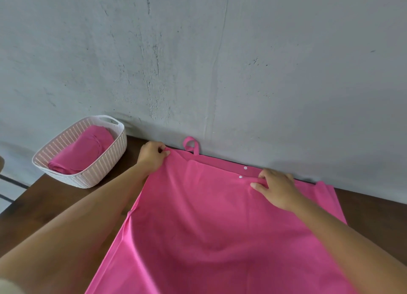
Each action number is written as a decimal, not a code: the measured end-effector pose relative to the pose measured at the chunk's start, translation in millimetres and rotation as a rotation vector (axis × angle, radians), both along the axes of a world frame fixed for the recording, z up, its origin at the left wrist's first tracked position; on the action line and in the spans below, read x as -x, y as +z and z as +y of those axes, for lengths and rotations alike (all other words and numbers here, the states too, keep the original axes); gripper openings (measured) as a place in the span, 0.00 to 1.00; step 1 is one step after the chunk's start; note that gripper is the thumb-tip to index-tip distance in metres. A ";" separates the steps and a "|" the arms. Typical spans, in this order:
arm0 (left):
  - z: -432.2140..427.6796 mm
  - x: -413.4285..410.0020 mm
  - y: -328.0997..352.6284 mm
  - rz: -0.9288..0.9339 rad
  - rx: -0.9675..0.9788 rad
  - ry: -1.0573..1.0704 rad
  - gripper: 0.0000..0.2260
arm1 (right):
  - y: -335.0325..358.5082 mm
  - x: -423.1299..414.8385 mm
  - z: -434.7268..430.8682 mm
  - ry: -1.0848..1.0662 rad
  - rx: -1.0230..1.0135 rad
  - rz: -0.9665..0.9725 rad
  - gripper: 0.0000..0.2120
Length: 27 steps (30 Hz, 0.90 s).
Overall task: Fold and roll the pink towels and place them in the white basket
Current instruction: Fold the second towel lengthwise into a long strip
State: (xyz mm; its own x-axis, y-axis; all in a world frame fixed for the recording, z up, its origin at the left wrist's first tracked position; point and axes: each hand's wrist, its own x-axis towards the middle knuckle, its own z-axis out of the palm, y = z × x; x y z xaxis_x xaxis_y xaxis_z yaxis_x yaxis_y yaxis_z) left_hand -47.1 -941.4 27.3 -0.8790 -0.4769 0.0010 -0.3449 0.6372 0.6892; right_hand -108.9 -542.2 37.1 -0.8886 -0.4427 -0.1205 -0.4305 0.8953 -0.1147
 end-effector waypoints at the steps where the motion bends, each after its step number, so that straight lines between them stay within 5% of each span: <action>1: 0.0 1.6 0.9 -0.012 -0.003 0.000 0.12 | 1.7 -0.6 7.4 -0.011 -0.030 0.013 0.19; 4: -0.6 5.5 4.4 -0.040 -0.034 -0.003 0.17 | 8.0 -2.5 29.0 -0.042 -0.095 0.029 0.21; 11: 5.0 9.2 14.8 -0.129 0.004 -0.033 0.04 | 23.5 -15.3 64.2 -0.112 -0.194 0.121 0.13; 17: 3.9 12.6 9.7 -0.144 0.076 -0.053 0.06 | 36.1 -70.2 75.3 -0.098 -0.045 0.298 0.02; 23: -1.8 4.4 19.9 -0.118 -0.032 -0.068 0.09 | 14.5 -134.5 89.0 -0.047 0.073 0.313 0.12; 27: -9.4 -3.9 26.9 -0.132 -0.075 -0.188 0.09 | -0.8 -161.8 89.8 -0.020 0.165 0.298 0.10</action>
State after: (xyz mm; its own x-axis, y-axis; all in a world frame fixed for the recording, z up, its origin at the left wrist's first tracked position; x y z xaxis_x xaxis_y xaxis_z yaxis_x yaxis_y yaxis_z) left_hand -43.1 -950.9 54.3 -0.9424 -0.2990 -0.1496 -0.3155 0.6473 0.6939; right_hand 52.9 -452.4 36.3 -0.8825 -0.4171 0.2173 -0.4497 0.8836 -0.1303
